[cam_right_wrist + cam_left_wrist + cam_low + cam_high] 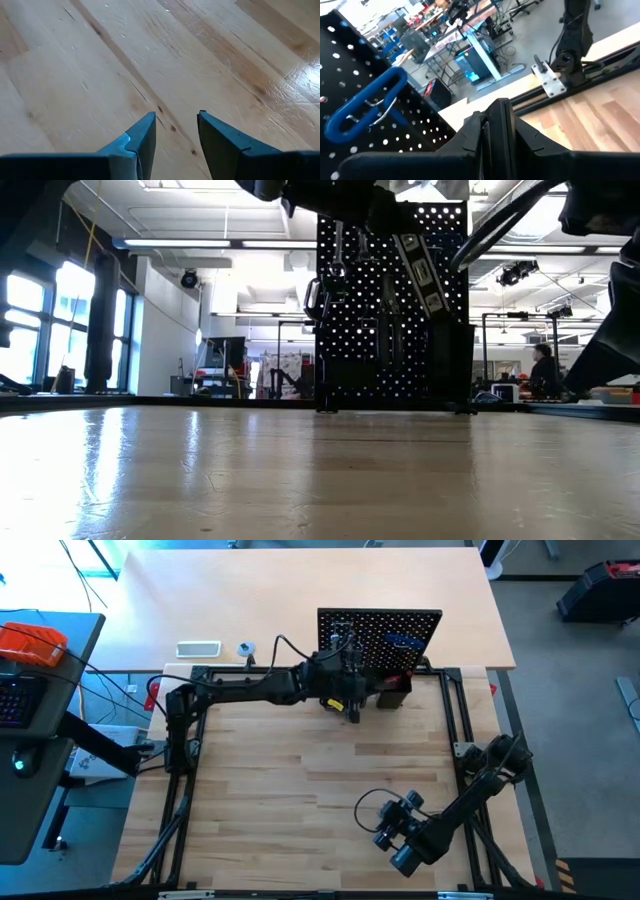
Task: Hang tools onto peg board
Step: Put the Spirit level into the right bin on the pegboard
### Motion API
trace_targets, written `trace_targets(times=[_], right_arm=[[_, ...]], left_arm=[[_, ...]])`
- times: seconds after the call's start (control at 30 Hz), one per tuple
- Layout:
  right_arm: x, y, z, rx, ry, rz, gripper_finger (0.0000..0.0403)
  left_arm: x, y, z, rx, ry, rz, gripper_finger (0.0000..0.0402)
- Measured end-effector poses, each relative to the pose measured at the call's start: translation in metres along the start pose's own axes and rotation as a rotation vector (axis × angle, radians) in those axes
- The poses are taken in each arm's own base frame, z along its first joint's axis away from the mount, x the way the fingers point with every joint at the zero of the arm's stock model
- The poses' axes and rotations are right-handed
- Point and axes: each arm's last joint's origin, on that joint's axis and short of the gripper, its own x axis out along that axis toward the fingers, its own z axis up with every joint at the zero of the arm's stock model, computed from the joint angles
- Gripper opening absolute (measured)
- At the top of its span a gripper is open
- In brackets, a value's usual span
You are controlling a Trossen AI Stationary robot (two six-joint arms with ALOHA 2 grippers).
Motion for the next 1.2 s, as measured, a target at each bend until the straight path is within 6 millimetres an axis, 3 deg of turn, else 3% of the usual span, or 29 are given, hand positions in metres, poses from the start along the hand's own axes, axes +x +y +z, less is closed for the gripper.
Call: trace_targets(times=[0.93,1.2], right_arm=[[0.000,0.007,0.003,0.012,-0.068,0.051,0.0140],[0.000,0.007,0.003,0.012,-0.069,0.052,0.0140]], left_arm=[[0.013,-0.011,-0.006,-0.041,0.023,0.052,0.0068],[0.012,-0.010,-0.007,-0.034,0.040,0.076,0.0109]])
